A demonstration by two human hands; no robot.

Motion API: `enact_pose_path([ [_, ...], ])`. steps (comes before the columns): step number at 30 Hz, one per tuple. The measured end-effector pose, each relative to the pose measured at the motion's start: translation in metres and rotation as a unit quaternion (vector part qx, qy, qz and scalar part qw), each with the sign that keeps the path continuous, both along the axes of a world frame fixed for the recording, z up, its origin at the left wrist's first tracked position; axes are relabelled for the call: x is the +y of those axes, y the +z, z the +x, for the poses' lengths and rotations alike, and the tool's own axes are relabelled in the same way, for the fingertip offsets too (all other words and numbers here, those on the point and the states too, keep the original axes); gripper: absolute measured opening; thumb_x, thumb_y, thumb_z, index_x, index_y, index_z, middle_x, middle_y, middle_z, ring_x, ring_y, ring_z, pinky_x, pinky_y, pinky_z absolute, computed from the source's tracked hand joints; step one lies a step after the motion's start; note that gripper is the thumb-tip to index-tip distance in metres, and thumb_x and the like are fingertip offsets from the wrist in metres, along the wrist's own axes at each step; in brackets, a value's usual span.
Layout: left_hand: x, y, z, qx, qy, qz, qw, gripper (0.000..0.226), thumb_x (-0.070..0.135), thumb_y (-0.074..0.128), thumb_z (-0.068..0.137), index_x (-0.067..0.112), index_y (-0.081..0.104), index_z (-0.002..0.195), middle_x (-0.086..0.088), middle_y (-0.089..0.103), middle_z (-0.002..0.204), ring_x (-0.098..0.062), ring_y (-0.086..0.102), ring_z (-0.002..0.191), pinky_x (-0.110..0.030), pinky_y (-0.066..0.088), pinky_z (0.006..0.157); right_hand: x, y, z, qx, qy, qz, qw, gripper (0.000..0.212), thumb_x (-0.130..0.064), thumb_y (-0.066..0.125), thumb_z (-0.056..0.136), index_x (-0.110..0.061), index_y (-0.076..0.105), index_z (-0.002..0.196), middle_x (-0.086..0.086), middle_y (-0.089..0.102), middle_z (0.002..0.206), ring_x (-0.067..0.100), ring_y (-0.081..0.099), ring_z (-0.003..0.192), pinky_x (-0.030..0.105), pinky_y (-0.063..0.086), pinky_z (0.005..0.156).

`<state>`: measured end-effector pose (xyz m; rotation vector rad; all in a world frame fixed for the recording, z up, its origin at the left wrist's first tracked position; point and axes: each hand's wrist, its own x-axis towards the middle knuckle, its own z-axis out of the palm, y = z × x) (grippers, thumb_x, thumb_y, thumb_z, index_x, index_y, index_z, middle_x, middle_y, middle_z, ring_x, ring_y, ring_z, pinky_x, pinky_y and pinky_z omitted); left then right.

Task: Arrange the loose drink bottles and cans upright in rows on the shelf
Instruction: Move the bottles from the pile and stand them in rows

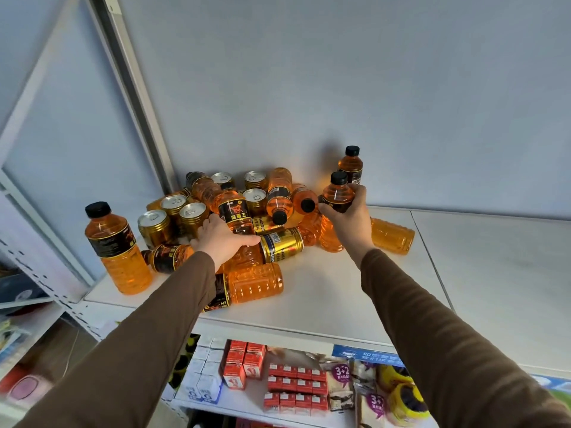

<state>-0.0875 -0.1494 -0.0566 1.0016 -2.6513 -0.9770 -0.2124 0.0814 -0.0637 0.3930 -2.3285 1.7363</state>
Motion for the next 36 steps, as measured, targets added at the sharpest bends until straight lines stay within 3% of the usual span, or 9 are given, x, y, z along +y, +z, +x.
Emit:
enact_pose_path([
  [7, 0.003, -0.005, 0.002, 0.104, -0.072, 0.077, 0.989, 0.087, 0.029, 0.089, 0.069, 0.020, 0.029, 0.132, -0.006, 0.055, 0.128, -0.029, 0.057, 0.115, -0.047, 0.051, 0.095, 0.004, 0.004, 0.003, 0.013, -0.011, 0.041, 0.999, 0.076, -0.047, 0.080, 0.076, -0.025, 0.038, 0.136, 0.000, 0.059, 0.129, 0.021, 0.058, 0.116, 0.044, 0.053, 0.095],
  [13, -0.001, -0.005, 0.001, 0.149, -0.108, 0.106, 0.977, 0.081, 0.024, 0.090, 0.070, 0.023, 0.038, 0.131, 0.002, 0.056, 0.127, -0.019, 0.055, 0.116, -0.035, 0.045, 0.093, 0.003, 0.007, 0.003, 0.004, -0.007, 0.022, 1.000, 0.071, -0.041, 0.080, 0.078, -0.027, 0.042, 0.136, -0.002, 0.060, 0.127, 0.019, 0.059, 0.114, 0.045, 0.053, 0.096],
  [17, -0.004, -0.004, 0.005, 0.196, -0.112, 0.099, 0.969, 0.074, 0.027, 0.089, 0.071, 0.028, 0.044, 0.130, 0.007, 0.060, 0.122, -0.014, 0.056, 0.113, -0.034, 0.043, 0.094, 0.005, 0.006, 0.006, 0.000, -0.003, 0.011, 1.000, 0.071, -0.037, 0.081, 0.078, -0.026, 0.042, 0.136, -0.006, 0.063, 0.118, 0.016, 0.062, 0.106, 0.040, 0.055, 0.092],
  [21, -0.005, 0.006, 0.008, 0.225, -0.119, 0.094, 0.962, 0.075, 0.031, 0.088, 0.073, 0.036, 0.039, 0.130, 0.015, 0.056, 0.121, -0.010, 0.054, 0.112, -0.036, 0.044, 0.098, 0.007, 0.008, 0.009, -0.002, 0.014, -0.002, 1.000, 0.072, -0.035, 0.082, 0.076, -0.026, 0.040, 0.133, -0.009, 0.061, 0.111, 0.013, 0.063, 0.101, 0.035, 0.056, 0.088],
  [24, -0.002, 0.016, 0.009, 0.244, -0.139, 0.074, 0.957, 0.076, 0.035, 0.087, 0.073, 0.035, 0.040, 0.133, 0.014, 0.056, 0.124, -0.010, 0.055, 0.114, -0.035, 0.046, 0.098, 0.010, 0.014, 0.010, -0.003, 0.032, -0.013, 0.999, 0.067, -0.039, 0.082, 0.075, -0.030, 0.043, 0.129, -0.018, 0.061, 0.105, 0.004, 0.063, 0.096, 0.024, 0.054, 0.078],
  [28, 0.009, 0.033, 0.009, 0.276, -0.164, 0.046, 0.946, 0.080, 0.043, 0.086, 0.073, 0.040, 0.038, 0.137, 0.026, 0.052, 0.124, 0.005, 0.052, 0.111, -0.022, 0.042, 0.091, 0.017, 0.028, 0.012, -0.009, 0.058, -0.038, 0.998, 0.062, -0.038, 0.083, 0.076, -0.034, 0.046, 0.125, -0.022, 0.061, 0.102, -0.006, 0.061, 0.092, 0.011, 0.047, 0.068],
  [31, 0.024, 0.043, 0.009, 0.285, -0.191, 0.052, 0.938, 0.075, 0.046, 0.085, 0.072, 0.050, 0.038, 0.131, 0.040, 0.050, 0.112, 0.027, 0.047, 0.098, -0.012, 0.037, 0.081, 0.022, 0.036, 0.014, -0.005, 0.066, -0.057, 0.996, 0.057, -0.036, 0.082, 0.076, -0.034, 0.050, 0.123, -0.018, 0.065, 0.103, -0.001, 0.063, 0.095, 0.017, 0.049, 0.072],
  [36, 0.050, 0.043, 0.006, 0.276, -0.220, 0.097, 0.931, 0.071, 0.047, 0.085, 0.071, 0.042, 0.043, 0.127, 0.028, 0.055, 0.114, 0.018, 0.052, 0.099, -0.023, 0.044, 0.089, 0.035, 0.047, 0.019, 0.004, 0.067, -0.073, 0.995, 0.056, -0.037, 0.082, 0.076, -0.029, 0.055, 0.124, -0.012, 0.066, 0.107, 0.010, 0.065, 0.101, 0.030, 0.055, 0.083],
])
